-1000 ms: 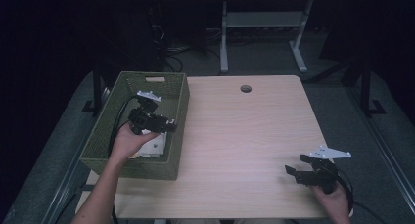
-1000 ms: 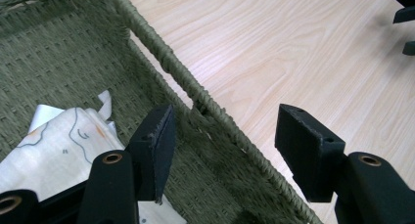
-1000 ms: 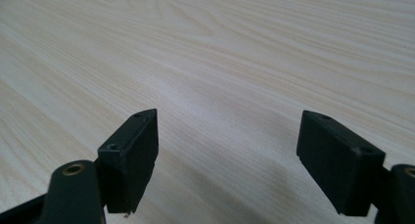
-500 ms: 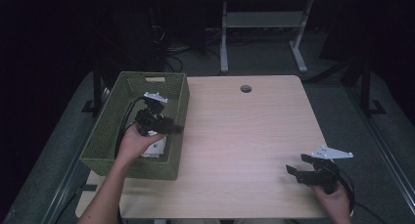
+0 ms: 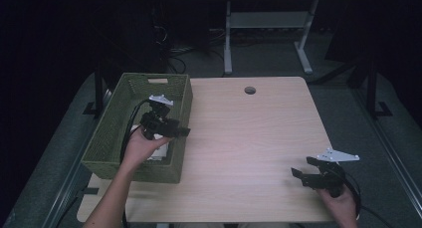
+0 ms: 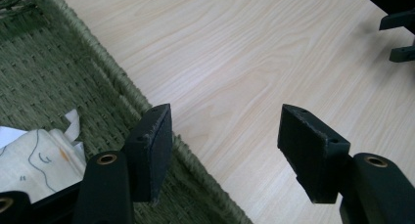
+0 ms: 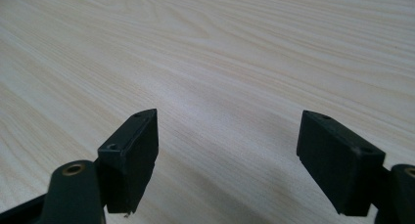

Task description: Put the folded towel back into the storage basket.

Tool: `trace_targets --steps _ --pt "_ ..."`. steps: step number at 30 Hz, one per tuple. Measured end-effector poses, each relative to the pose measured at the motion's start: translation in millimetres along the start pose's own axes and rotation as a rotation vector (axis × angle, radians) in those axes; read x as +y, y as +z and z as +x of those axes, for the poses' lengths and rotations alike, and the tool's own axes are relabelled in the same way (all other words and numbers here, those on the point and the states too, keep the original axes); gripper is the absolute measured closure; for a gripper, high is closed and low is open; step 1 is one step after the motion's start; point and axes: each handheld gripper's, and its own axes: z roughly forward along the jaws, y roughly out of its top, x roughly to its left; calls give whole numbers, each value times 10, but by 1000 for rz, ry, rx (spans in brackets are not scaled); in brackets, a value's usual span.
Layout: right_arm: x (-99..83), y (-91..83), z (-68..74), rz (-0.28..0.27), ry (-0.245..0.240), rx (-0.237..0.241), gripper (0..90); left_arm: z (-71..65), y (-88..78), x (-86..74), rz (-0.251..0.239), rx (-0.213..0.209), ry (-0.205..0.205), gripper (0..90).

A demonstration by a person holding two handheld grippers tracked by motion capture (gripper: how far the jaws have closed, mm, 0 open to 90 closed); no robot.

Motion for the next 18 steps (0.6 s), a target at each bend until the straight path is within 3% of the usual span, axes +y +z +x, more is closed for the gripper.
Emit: trace_targets --steps 18 --pt "-2 -3 2 -2 1 1 229 -330 134 113 -26 -60 56 381"
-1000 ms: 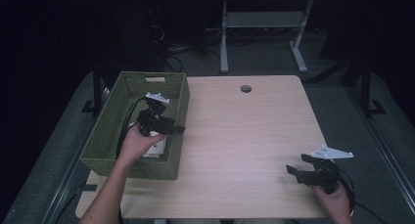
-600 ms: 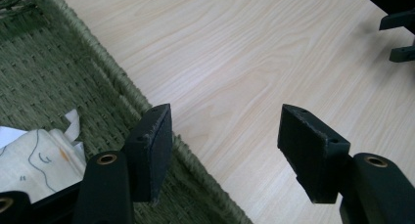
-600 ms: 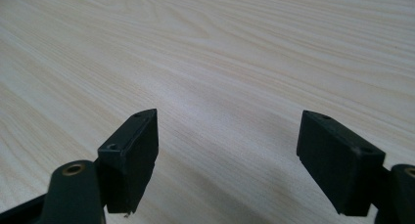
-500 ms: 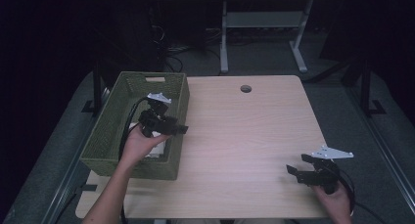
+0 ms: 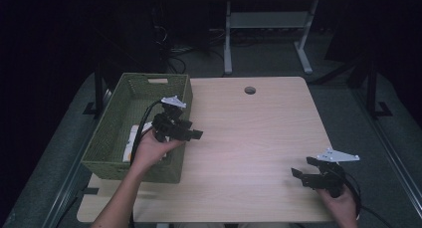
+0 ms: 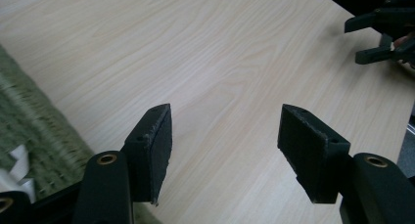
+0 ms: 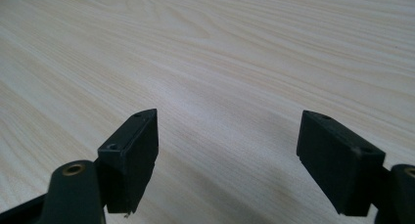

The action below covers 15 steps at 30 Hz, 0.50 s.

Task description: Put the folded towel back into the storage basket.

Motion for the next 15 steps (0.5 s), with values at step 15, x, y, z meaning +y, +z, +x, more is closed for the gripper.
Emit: trace_targets --steps 15 --pt "-2 3 12 5 -3 0 229 -233 190 19 -8 -43 26 376"
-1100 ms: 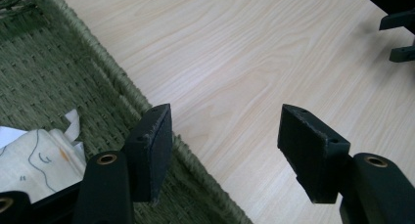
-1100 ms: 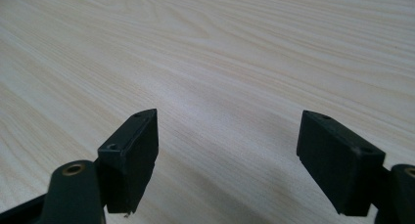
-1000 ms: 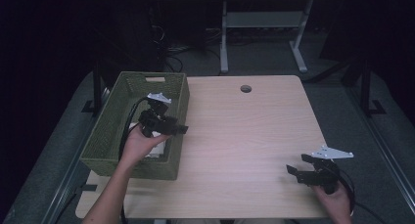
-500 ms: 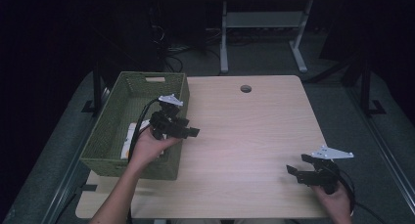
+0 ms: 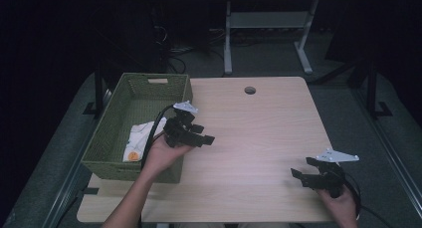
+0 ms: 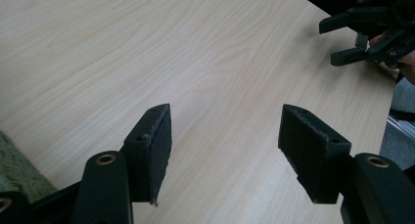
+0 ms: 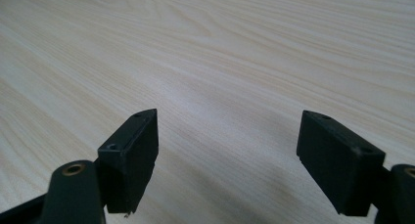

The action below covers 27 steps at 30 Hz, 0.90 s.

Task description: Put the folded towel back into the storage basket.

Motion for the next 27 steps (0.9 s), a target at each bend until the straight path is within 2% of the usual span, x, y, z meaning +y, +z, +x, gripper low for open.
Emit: trace_targets --steps 27 --pt "-9 -2 8 6 -6 -2 229 -166 212 -100 -11 -28 -19 367"
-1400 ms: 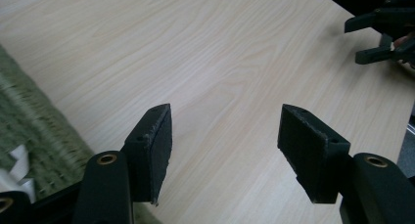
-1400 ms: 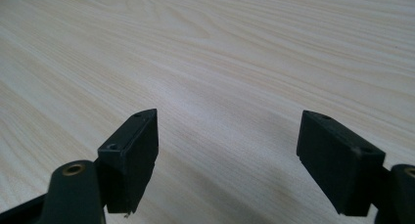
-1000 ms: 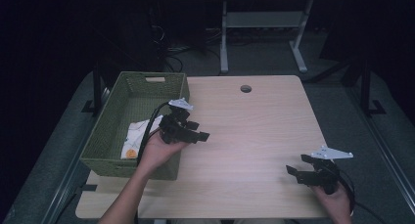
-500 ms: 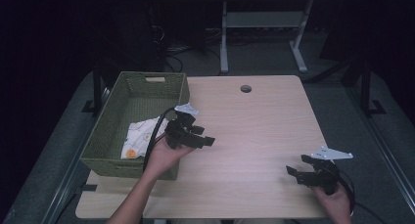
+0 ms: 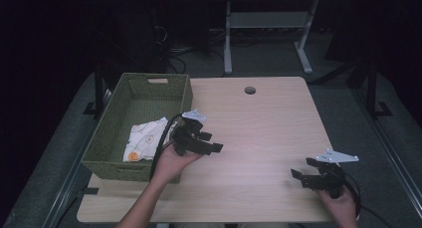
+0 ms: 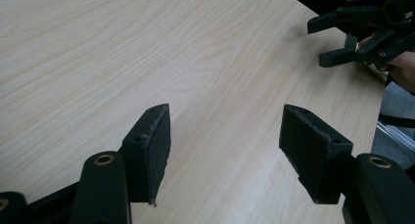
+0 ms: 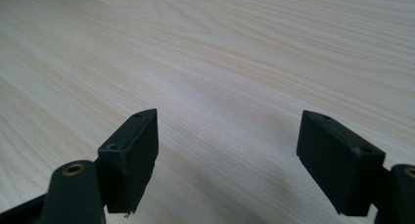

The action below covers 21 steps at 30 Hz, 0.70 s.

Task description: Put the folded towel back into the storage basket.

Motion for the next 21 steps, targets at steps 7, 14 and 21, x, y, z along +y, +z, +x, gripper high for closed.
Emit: trace_targets --steps 7,14,21 --pt "1 1 -1 -1 2 0 229 -48 -1 6 -3 -5 8 366" --pt "1 -2 -3 -2 3 -1 229 -138 34 9 -18 -15 12 365" --pt "-2 -6 -8 -2 4 -3 229 -207 108 -14 -12 -25 16 362"
